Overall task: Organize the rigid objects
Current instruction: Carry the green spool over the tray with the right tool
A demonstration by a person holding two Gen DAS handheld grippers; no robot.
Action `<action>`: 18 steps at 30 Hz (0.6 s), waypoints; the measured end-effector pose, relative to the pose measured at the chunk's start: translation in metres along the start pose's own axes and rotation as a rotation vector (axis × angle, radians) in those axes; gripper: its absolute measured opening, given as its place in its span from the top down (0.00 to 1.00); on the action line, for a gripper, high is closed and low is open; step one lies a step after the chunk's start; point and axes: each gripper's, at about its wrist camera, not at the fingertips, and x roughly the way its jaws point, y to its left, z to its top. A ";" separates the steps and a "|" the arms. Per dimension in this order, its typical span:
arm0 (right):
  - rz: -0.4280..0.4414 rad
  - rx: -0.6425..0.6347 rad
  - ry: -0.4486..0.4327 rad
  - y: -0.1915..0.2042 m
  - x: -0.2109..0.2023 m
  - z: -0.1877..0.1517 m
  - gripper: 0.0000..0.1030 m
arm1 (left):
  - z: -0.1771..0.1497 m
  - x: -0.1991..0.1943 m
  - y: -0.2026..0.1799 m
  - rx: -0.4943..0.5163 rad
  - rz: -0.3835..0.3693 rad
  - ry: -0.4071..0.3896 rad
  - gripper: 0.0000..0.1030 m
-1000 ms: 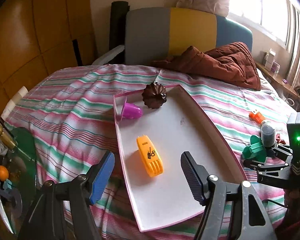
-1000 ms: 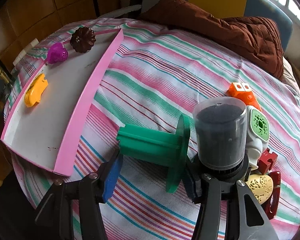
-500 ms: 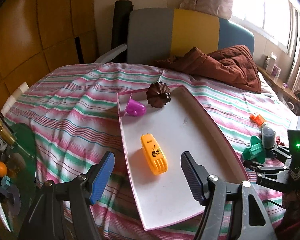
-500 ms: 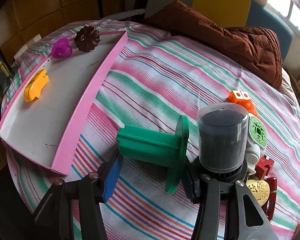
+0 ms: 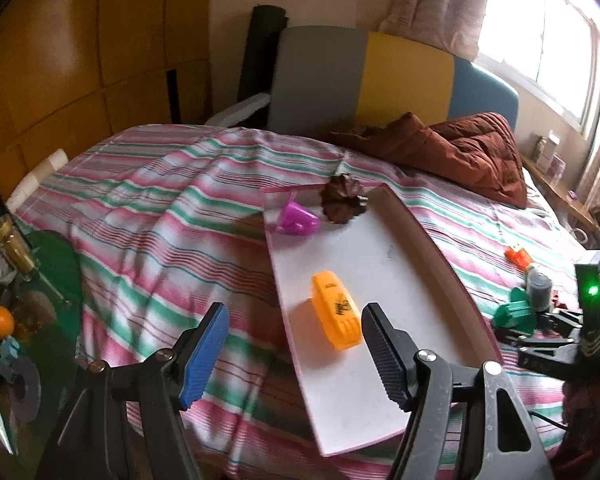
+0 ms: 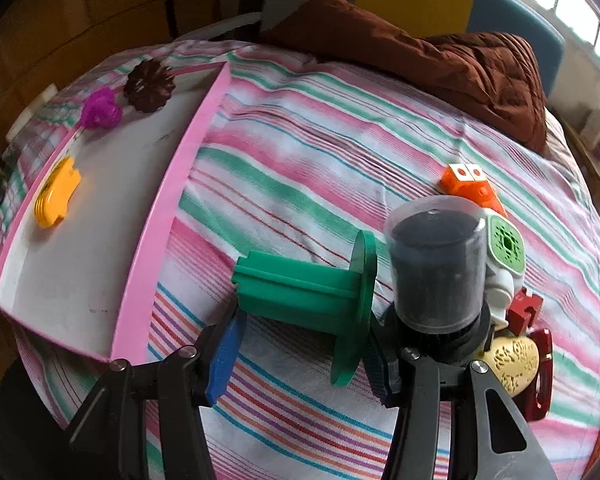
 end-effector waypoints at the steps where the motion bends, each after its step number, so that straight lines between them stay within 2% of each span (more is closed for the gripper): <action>1: -0.001 0.010 -0.006 -0.002 -0.001 0.002 0.47 | -0.001 0.000 0.004 -0.008 0.009 0.000 0.32; 10: 0.008 0.022 -0.106 0.014 -0.033 0.027 0.47 | -0.002 0.000 0.022 -0.028 0.054 -0.003 0.32; 18: 0.122 -0.050 -0.155 0.071 -0.040 0.066 0.47 | -0.004 0.001 0.026 -0.037 0.050 0.005 0.32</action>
